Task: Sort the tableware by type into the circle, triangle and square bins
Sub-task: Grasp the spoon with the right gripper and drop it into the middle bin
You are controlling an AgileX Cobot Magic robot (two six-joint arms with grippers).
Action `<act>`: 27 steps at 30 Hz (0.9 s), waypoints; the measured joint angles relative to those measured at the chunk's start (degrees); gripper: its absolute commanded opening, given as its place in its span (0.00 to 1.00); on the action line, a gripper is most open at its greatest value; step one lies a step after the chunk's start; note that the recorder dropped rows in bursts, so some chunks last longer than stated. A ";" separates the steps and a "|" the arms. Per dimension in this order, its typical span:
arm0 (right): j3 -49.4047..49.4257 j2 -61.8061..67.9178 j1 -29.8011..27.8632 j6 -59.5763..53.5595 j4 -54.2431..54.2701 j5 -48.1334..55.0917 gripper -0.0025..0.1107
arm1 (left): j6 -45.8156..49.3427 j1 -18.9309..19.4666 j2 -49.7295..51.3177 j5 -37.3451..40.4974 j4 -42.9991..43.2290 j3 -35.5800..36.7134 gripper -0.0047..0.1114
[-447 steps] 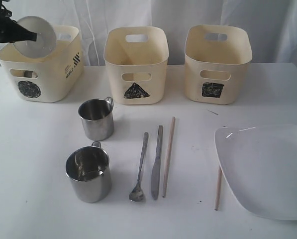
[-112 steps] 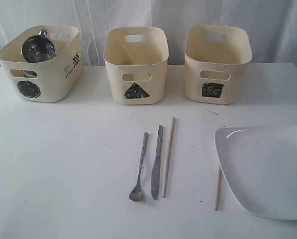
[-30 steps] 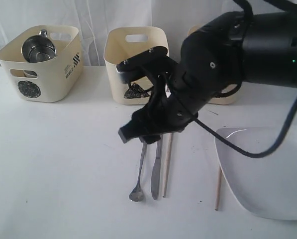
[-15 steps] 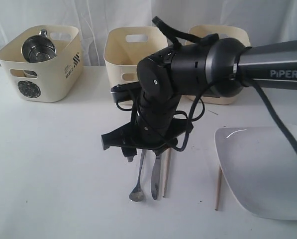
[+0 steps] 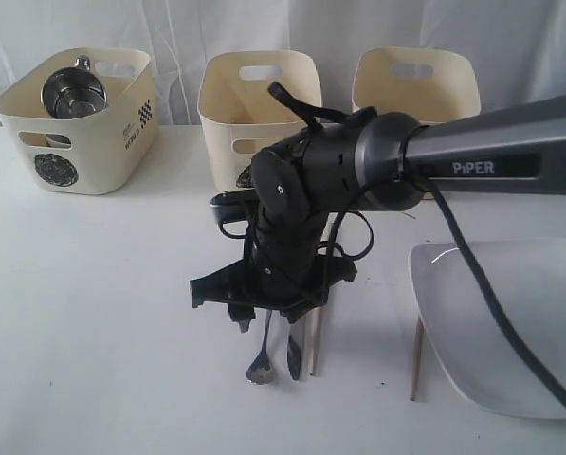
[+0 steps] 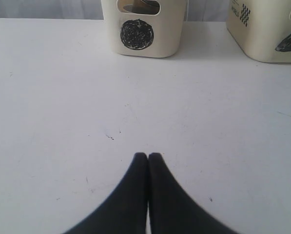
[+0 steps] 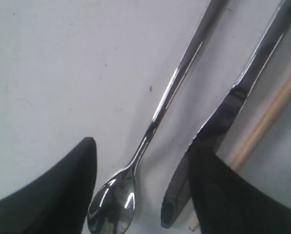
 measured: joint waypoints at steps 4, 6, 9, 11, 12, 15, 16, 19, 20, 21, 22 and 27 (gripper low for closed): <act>0.00 1.05 0.00 -0.46 0.81 -0.76 0.49 | -0.11 0.00 0.00 0.00 0.00 0.00 0.04; 0.00 1.55 0.00 -1.09 1.86 -1.27 0.49 | -0.11 0.00 0.00 0.00 0.00 0.00 0.04; 0.00 2.24 0.00 -2.00 4.18 -1.94 0.49 | -0.11 0.00 0.00 0.00 0.00 0.00 0.04; -0.10 3.10 0.00 -2.49 5.15 -1.97 0.49 | -0.11 0.00 0.00 0.00 0.00 0.00 0.04; -0.10 3.39 0.00 -2.72 5.40 -2.07 0.49 | -0.11 0.00 0.00 0.00 0.00 0.00 0.04; -0.35 3.89 0.00 -3.41 5.53 -2.10 0.48 | -0.11 0.00 0.00 0.00 0.00 0.00 0.04; -0.35 3.96 0.00 -3.56 5.60 -2.19 0.46 | -0.11 0.00 0.00 0.00 0.00 0.00 0.04; -0.44 4.16 0.00 -3.66 5.60 -2.22 0.32 | -0.11 0.00 0.00 0.00 0.00 0.00 0.04; -0.44 4.16 0.00 -3.78 5.60 -2.31 0.24 | -0.11 0.00 0.00 0.00 0.00 0.00 0.04; -0.44 4.26 0.00 -3.78 5.60 -2.41 0.18 | -0.11 0.00 0.00 0.00 0.00 0.00 0.04; -0.44 4.32 0.00 -3.78 5.48 -2.34 0.11 | -0.11 0.00 0.00 0.00 0.00 0.00 0.04; -0.44 4.54 0.00 -3.91 5.92 -3.76 0.02 | -0.11 0.00 0.00 0.00 0.00 0.00 0.04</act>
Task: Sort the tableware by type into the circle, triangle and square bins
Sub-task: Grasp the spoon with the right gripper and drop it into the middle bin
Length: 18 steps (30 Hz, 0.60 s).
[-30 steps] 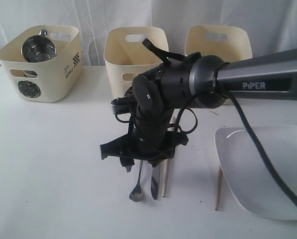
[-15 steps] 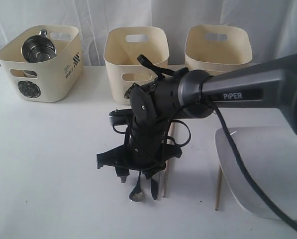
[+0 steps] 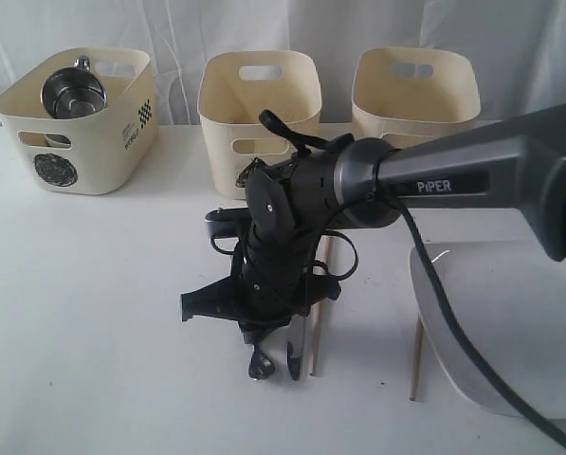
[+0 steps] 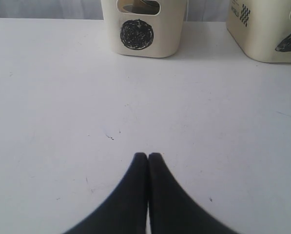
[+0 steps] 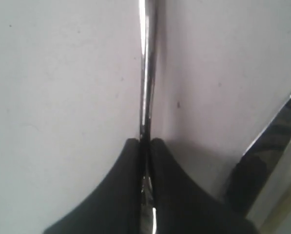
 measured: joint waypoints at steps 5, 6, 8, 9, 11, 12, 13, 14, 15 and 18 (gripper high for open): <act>0.46 -0.78 0.00 0.00 -0.74 -1.83 0.02 | 0.00 0.00 0.00 0.00 0.00 0.00 0.04; 1.05 -1.35 0.00 0.00 -0.74 -2.72 0.02 | 0.00 0.00 0.00 0.00 0.00 0.00 0.04; 2.45 -3.54 0.00 -0.10 -0.97 -5.54 0.02 | 0.00 0.00 0.00 0.00 0.00 0.00 0.04; 3.02 -4.65 0.00 -0.21 -0.95 -6.83 0.02 | 0.00 0.00 0.00 0.00 0.00 0.00 0.04; 4.44 -7.50 0.00 -0.23 -1.09 -9.70 0.02 | 0.00 0.00 0.00 0.00 0.00 0.00 0.04; 4.98 -8.60 0.00 -0.36 -1.19 -10.83 0.02 | 0.00 0.00 0.00 0.00 0.00 0.00 0.04; 5.53 -9.95 0.00 -0.61 -1.35 -11.62 0.02 | 0.00 0.00 0.00 0.00 0.00 0.00 0.04; 6.23 -11.23 0.00 -0.74 -1.89 -12.58 0.02 | 0.00 0.00 0.00 0.00 0.00 0.00 0.04; 6.54 -12.46 -0.11 -0.74 -2.23 -13.21 0.02 | 0.00 0.00 0.00 0.00 0.00 0.00 0.04; 7.07 -15.96 -1.23 -0.94 -3.56 -15.63 0.02 | 0.00 0.00 0.00 0.00 0.00 0.00 0.04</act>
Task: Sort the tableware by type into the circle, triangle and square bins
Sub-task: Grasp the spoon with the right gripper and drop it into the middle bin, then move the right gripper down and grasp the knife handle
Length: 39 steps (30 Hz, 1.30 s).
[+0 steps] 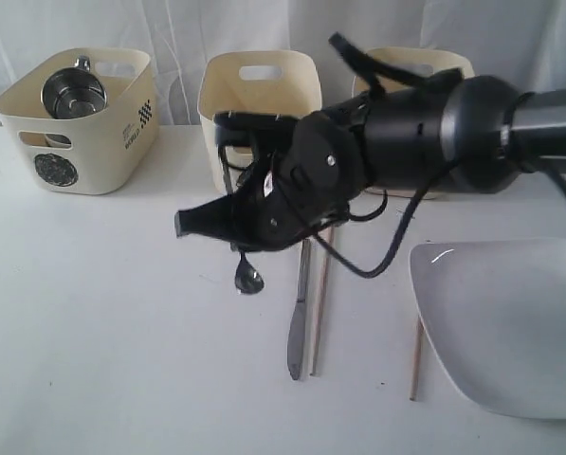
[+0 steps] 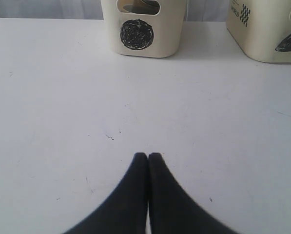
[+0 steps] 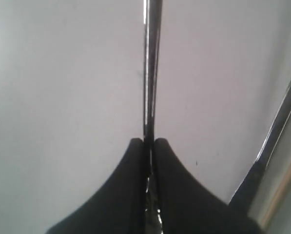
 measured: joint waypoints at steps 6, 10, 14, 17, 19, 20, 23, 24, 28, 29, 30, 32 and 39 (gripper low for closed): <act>-1.89 -4.81 -4.48 -0.33 -2.87 -4.88 0.02 | 0.00 0.00 0.00 0.00 0.00 0.00 0.04; -5.62 -4.08 -6.99 -0.44 -5.32 -6.00 0.02 | 0.00 0.00 0.00 0.00 0.00 0.00 0.04; -10.41 -1.31 -8.73 -0.45 -5.93 -7.10 0.02 | 0.00 0.00 0.00 0.00 0.00 0.00 0.04; -15.19 2.23 -9.84 -0.64 -6.01 -7.77 0.02 | 0.00 0.00 0.00 0.00 0.00 0.00 0.04; -18.99 4.81 -10.73 -0.64 -6.13 -7.86 0.02 | 0.00 0.00 0.00 0.00 0.00 0.00 0.04; -20.90 6.30 -11.16 -0.64 -6.22 -7.86 0.02 | 0.00 0.00 0.00 0.00 0.00 0.00 0.04; -25.90 10.45 -12.46 -0.64 -6.36 -7.89 0.02 | 0.00 0.00 0.00 0.00 0.00 0.00 0.04; -27.59 11.95 -12.82 -0.64 -6.36 -8.02 0.02 | 0.00 0.00 0.00 0.00 0.00 0.00 0.04; -33.77 17.98 -14.37 -1.36 -6.39 -8.46 0.02 | 0.00 0.00 0.00 0.00 0.00 0.00 0.04; -35.30 19.61 -14.63 -1.68 -6.49 -8.46 0.02 | 0.00 0.00 0.00 0.00 0.00 0.00 0.04; -36.81 21.07 -14.89 -1.82 -6.49 -8.59 0.02 | 0.00 0.00 0.00 0.00 0.00 0.00 0.04; -39.17 23.74 -15.17 -2.40 -6.52 -8.71 0.02 | 0.00 0.00 0.00 0.00 0.00 0.00 0.04; -44.28 28.87 -15.40 -3.99 -6.52 -9.29 0.18 | 0.00 0.00 0.00 0.00 0.00 0.00 0.04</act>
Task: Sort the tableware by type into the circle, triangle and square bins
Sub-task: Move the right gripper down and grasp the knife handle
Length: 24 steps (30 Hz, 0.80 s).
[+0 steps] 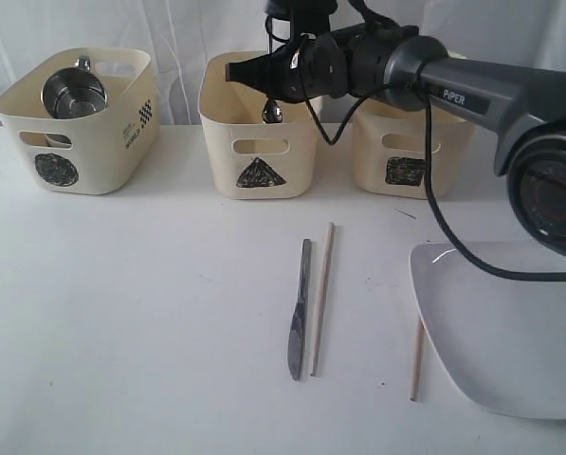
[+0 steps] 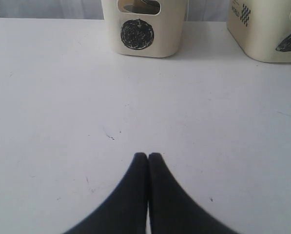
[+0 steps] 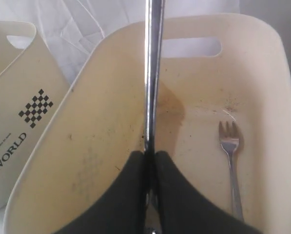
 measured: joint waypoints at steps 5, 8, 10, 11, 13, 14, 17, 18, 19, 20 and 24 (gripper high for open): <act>-0.46 -0.58 0.00 -1.07 0.00 3.18 0.33 | 0.00 0.00 0.00 0.00 0.00 0.00 0.04; -0.15 -2.74 0.00 -1.87 0.00 8.26 0.34 | 0.00 0.00 0.00 0.00 0.00 0.00 0.04; 1.79 -5.65 0.00 -2.51 0.00 11.44 0.34 | 0.00 0.00 0.00 0.00 0.00 0.00 0.04; 3.47 -7.15 0.00 -2.91 0.00 12.67 0.34 | 0.00 0.00 0.00 0.00 0.00 0.00 0.04; 8.33 -11.45 0.15 -3.79 0.00 15.60 0.34 | 0.00 0.00 0.00 0.00 0.00 0.00 0.04; 10.80 -13.36 0.25 -3.91 -0.12 16.60 0.34 | 0.00 0.00 0.00 0.00 0.00 0.00 0.04; 24.94 -22.33 2.37 -4.12 -0.51 21.01 0.34 | 0.00 0.00 0.00 0.00 0.00 0.00 0.04; 27.71 -24.12 3.01 -4.12 -0.51 21.81 0.35 | 0.00 0.00 0.00 0.00 0.00 0.00 0.04; 31.04 -25.32 3.83 -3.74 -0.51 22.20 0.35 | 0.00 0.00 0.00 0.00 0.00 0.00 0.04; 34.14 -26.80 4.71 -3.05 -0.51 22.71 0.35 | 0.00 0.00 0.00 0.00 0.00 0.00 0.04; 46.47 -28.52 7.37 1.43 -0.29 22.48 0.41 | 0.00 0.00 0.00 0.00 0.00 0.00 0.04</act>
